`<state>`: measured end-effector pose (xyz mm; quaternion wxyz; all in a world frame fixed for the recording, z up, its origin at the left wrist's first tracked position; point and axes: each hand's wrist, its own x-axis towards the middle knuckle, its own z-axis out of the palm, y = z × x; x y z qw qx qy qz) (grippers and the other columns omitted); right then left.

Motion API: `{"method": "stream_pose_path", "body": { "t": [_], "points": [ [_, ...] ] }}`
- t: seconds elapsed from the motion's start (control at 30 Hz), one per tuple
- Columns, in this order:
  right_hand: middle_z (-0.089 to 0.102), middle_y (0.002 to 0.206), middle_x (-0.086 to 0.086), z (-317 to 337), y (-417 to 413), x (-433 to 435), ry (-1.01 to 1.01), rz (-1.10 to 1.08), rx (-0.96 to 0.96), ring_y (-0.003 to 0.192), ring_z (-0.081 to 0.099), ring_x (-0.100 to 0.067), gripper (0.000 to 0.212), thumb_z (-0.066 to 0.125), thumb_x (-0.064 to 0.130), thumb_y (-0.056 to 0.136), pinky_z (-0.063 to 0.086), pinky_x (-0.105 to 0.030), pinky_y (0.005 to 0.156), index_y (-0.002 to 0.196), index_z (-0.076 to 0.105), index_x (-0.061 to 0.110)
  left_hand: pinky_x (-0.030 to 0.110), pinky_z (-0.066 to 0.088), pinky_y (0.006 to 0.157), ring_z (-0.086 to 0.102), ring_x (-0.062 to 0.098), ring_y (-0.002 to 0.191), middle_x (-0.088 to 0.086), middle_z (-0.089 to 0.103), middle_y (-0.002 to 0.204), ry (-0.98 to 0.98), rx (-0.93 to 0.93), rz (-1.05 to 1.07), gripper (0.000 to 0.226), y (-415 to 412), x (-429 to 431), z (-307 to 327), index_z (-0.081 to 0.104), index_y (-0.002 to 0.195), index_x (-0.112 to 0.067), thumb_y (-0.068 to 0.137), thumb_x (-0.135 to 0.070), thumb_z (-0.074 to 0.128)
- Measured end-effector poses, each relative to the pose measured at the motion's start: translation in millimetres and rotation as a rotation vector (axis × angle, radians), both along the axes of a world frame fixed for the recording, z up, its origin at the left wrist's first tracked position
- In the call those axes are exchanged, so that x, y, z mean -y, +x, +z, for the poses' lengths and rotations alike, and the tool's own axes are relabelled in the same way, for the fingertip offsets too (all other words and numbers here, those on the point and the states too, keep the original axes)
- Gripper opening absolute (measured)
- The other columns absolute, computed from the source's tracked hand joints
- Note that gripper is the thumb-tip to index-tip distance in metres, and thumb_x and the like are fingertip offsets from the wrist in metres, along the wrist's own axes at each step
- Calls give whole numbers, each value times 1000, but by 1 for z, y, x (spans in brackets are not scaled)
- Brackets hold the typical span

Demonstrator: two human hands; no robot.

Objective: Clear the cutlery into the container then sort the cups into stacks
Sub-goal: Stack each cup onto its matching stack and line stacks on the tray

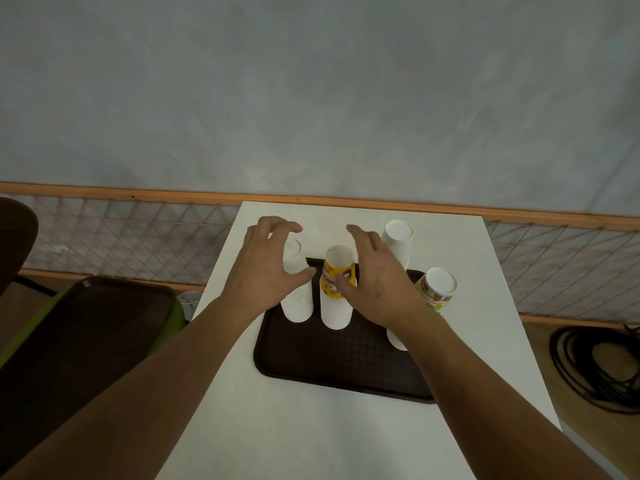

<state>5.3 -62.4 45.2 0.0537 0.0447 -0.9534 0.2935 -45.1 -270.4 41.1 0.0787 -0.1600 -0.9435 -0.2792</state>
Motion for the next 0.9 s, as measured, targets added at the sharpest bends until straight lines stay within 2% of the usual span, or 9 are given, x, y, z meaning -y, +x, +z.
{"method": "stream_pose_path", "body": {
  "t": [0.1, 0.2, 0.27, 0.4, 0.5, 0.6, 0.67, 0.77, 0.9],
  "points": [
    [46, 146, 0, 13, 19, -12, -9, -69, -143, 129, 46, -18, 64, 65, 34, 93, 40, -26, 99, 150, 38, 21, 30, 41, 100, 43, 18, 129, -6, 47, 140, -27, -67, -54, 65, 8, -8, 9, 57, 136, -30, 78, -44, 84],
    [53, 137, -2, 18, 38, -32, 0, -165, -281, 122, 48, -22, 48, 64, 30, 91, 46, -32, 94, 136, 54, 17, 39, 47, 104, 43, 16, 128, -8, 49, 139, -36, -90, -113, 61, 16, -17, 12, 57, 135, -32, 81, -44, 82],
    [53, 137, -3, 16, 48, -50, 49, -233, -295, 124, 46, -24, 46, 66, 30, 90, 44, -34, 95, 132, 57, 17, 40, 47, 104, 44, 16, 127, -7, 50, 138, -23, -100, -144, 58, 22, -26, 12, 57, 135, -32, 83, -42, 80],
    [39, 152, -3, 8, 63, -82, 87, -331, -98, 138, 35, -28, 61, 67, 44, 88, 40, -45, 108, 143, 46, 28, 41, 46, 104, 49, 18, 125, -5, 52, 138, 5, -82, -184, 56, 33, -50, 17, 56, 136, -31, 86, -39, 77],
    [35, 155, -3, 0, 66, -96, 39, -312, 55, 138, 38, -30, 71, 70, 47, 88, 43, -52, 109, 149, 37, 33, 42, 47, 105, 51, 20, 126, -5, 52, 141, -48, -27, -203, 56, 33, -69, 20, 54, 139, -32, 87, -38, 75],
    [42, 149, -2, -12, 62, -107, -25, -242, 111, 129, 50, -28, 72, 71, 48, 87, 51, -50, 103, 149, 36, 36, 39, 50, 100, 53, 21, 125, -3, 55, 141, -146, 23, -194, 52, 25, -85, 19, 56, 140, -31, 91, -35, 72],
    [46, 144, -1, -21, 57, -111, -34, -202, 143, 125, 55, -26, 70, 70, 48, 88, 53, -45, 100, 149, 38, 37, 37, 52, 95, 57, 23, 120, 0, 59, 136, -212, 56, -170, 46, 20, -90, 16, 60, 138, -26, 93, -31, 69],
    [51, 139, 1, -32, 52, -115, -15, -141, 166, 121, 57, -24, 66, 68, 42, 92, 52, -40, 100, 149, 37, 39, 30, 50, 88, 63, 20, 109, 0, 64, 127, -289, 61, -115, 28, 15, -95, 11, 73, 121, -23, 95, -28, 65],
    [55, 130, 2, -45, 46, -123, -21, -78, 108, 113, 60, -22, 59, 65, 35, 96, 54, -36, 95, 148, 37, 41, 32, 51, 84, 65, 20, 104, 0, 67, 119, -322, 74, -29, 21, 10, -100, 12, 78, 110, -22, 97, -25, 62]
  ]
}}
